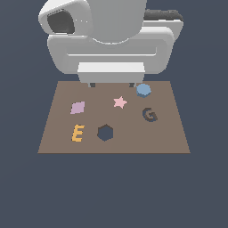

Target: Insert a designated object into the corresponding slot on a board.

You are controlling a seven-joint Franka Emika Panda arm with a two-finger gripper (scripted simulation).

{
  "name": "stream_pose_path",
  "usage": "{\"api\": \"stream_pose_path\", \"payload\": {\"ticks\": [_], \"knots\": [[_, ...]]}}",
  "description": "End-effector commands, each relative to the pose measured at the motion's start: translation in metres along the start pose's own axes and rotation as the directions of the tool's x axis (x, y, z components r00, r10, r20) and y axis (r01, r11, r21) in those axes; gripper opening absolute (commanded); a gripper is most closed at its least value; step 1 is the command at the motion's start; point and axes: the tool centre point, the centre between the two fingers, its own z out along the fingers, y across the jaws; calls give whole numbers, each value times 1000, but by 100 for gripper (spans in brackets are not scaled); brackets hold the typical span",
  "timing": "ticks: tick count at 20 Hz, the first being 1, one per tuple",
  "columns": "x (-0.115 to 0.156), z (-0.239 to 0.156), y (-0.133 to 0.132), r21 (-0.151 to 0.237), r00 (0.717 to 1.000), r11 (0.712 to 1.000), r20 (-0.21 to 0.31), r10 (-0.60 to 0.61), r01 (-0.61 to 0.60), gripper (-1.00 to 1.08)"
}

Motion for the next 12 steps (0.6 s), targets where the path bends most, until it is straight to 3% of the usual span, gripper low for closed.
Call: {"api": "stream_pose_path", "payload": {"ticks": [1, 12], "knots": [[0, 0, 0, 0, 1000, 1000, 0, 0, 0, 100], [-3, 14, -17, 4, 993, 993, 4, -115, 115, 100]]}}
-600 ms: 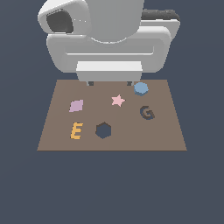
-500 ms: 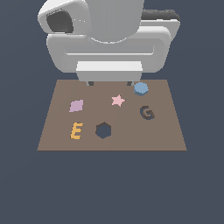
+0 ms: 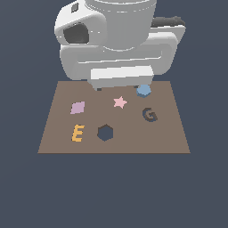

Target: Insert a designated object into the corresponding slot on a board.

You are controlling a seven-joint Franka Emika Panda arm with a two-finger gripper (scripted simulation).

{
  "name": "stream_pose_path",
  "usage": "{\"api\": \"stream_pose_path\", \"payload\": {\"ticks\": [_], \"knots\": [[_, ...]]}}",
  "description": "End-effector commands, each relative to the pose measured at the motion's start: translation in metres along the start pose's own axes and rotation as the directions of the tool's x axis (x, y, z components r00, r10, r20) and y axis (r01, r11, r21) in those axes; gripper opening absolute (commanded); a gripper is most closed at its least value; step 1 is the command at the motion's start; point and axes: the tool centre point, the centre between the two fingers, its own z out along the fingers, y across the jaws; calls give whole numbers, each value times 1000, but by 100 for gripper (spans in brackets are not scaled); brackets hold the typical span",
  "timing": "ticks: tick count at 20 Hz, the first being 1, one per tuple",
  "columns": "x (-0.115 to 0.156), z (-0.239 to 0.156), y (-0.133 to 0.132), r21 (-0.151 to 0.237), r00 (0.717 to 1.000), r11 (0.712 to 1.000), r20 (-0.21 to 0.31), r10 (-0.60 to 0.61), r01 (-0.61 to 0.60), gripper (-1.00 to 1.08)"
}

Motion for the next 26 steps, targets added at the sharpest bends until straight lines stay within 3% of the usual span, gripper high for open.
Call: {"api": "stream_pose_path", "payload": {"ticks": [1, 7, 11, 18, 26], "knots": [[-1, 6, -8, 2, 999, 999, 2, -49, 49, 100], [-8, 28, -33, 8, 975, 975, 7, -222, 222, 100], [-19, 48, -55, 14, 928, 928, 11, -372, 372, 100], [-49, 86, -92, 27, 771, 771, 16, -636, 636, 100], [-82, 116, -113, 38, 590, 590, 17, -807, 806, 100]]}}
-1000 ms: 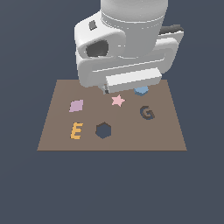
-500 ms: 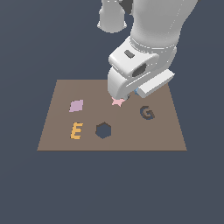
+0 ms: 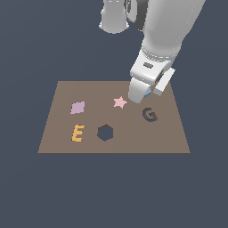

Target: Insert a designated object into the corresponding slot on a board.

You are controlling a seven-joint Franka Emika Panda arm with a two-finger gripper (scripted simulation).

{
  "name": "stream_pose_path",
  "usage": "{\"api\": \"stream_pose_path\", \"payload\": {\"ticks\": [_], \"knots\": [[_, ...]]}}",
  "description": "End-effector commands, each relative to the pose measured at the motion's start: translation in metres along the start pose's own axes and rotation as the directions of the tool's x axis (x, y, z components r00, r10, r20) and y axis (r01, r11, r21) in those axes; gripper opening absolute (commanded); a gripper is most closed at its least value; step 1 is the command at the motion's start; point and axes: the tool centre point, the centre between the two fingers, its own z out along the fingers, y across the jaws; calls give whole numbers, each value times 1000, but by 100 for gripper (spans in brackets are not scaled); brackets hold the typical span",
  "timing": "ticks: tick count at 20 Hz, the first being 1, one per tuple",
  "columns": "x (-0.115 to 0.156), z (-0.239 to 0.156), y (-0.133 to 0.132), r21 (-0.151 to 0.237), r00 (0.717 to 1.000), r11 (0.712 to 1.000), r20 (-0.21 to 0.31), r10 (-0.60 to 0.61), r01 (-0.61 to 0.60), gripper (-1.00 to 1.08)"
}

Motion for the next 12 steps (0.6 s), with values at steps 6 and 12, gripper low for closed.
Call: {"api": "stream_pose_path", "payload": {"ticks": [6, 12], "knots": [[-6, 19, -21, 3, 989, 989, 5, -145, 145, 100], [-8, 22, -24, 4, 986, 986, 7, -165, 165, 100]]}}
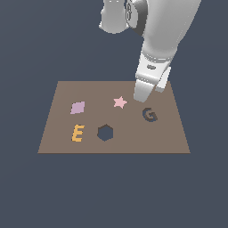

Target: Insert a designated object into the corresponding slot on a board.

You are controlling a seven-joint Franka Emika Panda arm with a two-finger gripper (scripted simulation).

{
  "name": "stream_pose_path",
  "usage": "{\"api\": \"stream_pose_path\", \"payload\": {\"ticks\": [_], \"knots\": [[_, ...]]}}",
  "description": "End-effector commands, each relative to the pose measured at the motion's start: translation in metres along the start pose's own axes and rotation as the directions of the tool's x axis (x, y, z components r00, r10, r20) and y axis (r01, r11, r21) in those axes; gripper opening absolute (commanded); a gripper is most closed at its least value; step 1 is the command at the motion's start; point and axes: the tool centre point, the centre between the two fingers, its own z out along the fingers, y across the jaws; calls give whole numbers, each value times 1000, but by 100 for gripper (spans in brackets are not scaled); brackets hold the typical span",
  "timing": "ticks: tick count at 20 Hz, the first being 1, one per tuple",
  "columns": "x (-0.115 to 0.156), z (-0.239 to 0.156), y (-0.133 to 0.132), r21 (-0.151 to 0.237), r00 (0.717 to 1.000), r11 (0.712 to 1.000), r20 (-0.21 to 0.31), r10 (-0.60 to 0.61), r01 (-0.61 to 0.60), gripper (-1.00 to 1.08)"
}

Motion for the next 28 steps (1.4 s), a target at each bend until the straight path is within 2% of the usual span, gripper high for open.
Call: {"api": "stream_pose_path", "payload": {"ticks": [1, 11, 12, 28], "knots": [[0, 0, 0, 0, 1000, 1000, 0, 0, 0, 100], [-1, 21, 0, -2, 1000, 1000, 1, -7, 7, 100], [-1, 21, 0, -2, 1000, 1000, 1, -7, 7, -100], [-1, 17, 0, -2, 1000, 1000, 1, -5, 5, -100]]}}
